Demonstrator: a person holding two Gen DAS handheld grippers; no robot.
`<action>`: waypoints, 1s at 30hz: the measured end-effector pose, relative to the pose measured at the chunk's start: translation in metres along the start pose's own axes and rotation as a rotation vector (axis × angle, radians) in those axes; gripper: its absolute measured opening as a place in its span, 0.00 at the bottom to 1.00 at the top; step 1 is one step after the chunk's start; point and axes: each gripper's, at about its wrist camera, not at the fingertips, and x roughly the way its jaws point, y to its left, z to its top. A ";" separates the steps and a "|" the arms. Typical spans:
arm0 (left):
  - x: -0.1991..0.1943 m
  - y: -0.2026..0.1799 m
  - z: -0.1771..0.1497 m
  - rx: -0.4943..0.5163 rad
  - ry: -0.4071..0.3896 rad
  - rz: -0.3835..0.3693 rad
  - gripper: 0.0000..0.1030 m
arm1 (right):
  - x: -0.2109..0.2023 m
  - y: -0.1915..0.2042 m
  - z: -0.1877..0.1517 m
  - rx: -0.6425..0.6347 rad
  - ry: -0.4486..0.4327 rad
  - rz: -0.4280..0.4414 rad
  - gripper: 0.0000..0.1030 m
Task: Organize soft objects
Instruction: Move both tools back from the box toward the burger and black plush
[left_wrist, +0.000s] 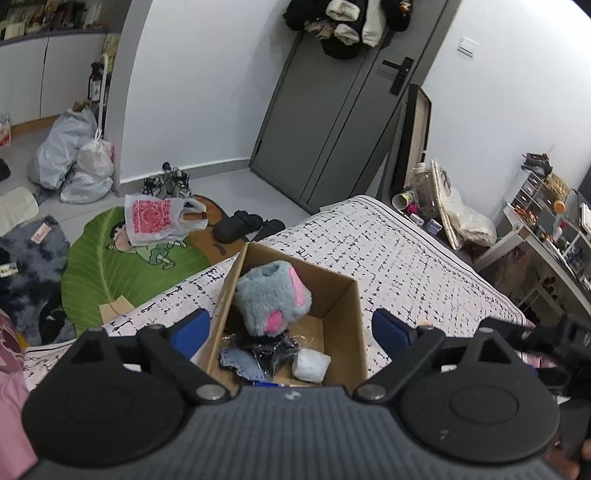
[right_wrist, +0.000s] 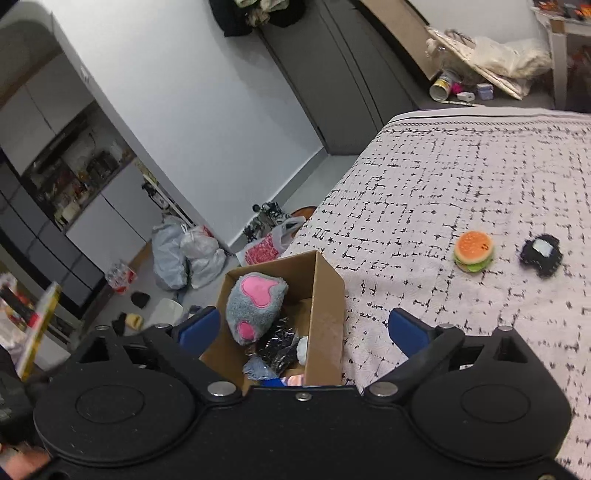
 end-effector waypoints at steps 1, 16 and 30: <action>-0.004 -0.002 -0.001 0.009 -0.004 0.000 0.91 | -0.006 -0.001 0.000 0.004 -0.008 0.003 0.96; -0.035 -0.041 -0.014 0.170 0.004 -0.005 1.00 | -0.068 -0.020 -0.009 -0.085 -0.078 -0.017 1.00; -0.048 -0.054 -0.029 0.217 0.039 0.026 1.00 | -0.093 -0.041 -0.024 -0.132 -0.087 -0.030 1.00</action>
